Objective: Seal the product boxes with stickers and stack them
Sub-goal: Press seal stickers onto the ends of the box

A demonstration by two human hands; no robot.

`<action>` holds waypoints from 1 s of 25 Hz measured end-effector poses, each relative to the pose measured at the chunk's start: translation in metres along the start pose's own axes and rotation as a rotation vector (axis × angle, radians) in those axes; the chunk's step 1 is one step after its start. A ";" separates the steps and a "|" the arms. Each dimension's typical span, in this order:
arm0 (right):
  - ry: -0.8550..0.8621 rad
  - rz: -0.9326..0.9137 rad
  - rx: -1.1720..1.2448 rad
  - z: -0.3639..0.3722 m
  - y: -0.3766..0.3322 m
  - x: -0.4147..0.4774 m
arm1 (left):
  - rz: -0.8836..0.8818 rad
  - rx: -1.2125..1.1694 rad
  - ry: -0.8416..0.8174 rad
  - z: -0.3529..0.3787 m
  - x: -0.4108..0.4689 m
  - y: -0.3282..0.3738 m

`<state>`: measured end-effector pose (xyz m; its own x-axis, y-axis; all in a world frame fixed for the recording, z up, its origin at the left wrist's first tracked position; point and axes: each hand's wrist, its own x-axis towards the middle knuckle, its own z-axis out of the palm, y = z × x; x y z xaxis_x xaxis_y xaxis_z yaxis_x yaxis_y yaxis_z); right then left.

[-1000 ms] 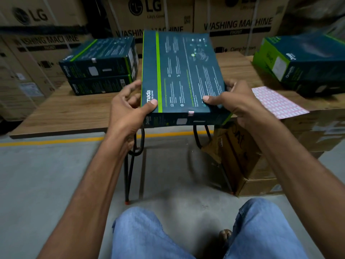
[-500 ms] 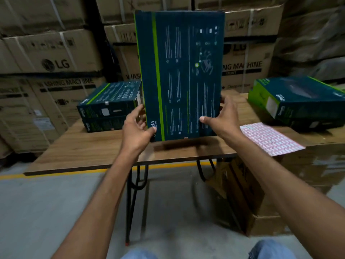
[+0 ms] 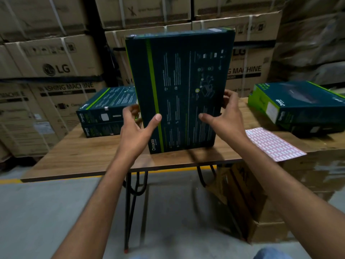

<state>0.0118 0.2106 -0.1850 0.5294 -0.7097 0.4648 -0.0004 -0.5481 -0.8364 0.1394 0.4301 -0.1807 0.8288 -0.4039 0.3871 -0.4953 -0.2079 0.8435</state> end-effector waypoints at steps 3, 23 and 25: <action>0.025 -0.030 0.060 -0.010 -0.025 0.001 | 0.029 -0.067 0.017 -0.007 -0.001 0.036; -0.204 0.170 0.454 -0.060 -0.091 -0.001 | 0.166 -0.424 0.003 -0.028 0.007 0.102; -0.178 0.102 0.441 -0.058 -0.078 -0.005 | 0.203 -0.383 0.005 -0.024 0.005 0.085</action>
<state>-0.0402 0.2311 -0.1056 0.6824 -0.6419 0.3496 0.2796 -0.2126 -0.9363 0.1077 0.4321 -0.0984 0.7262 -0.3976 0.5609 -0.5174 0.2211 0.8267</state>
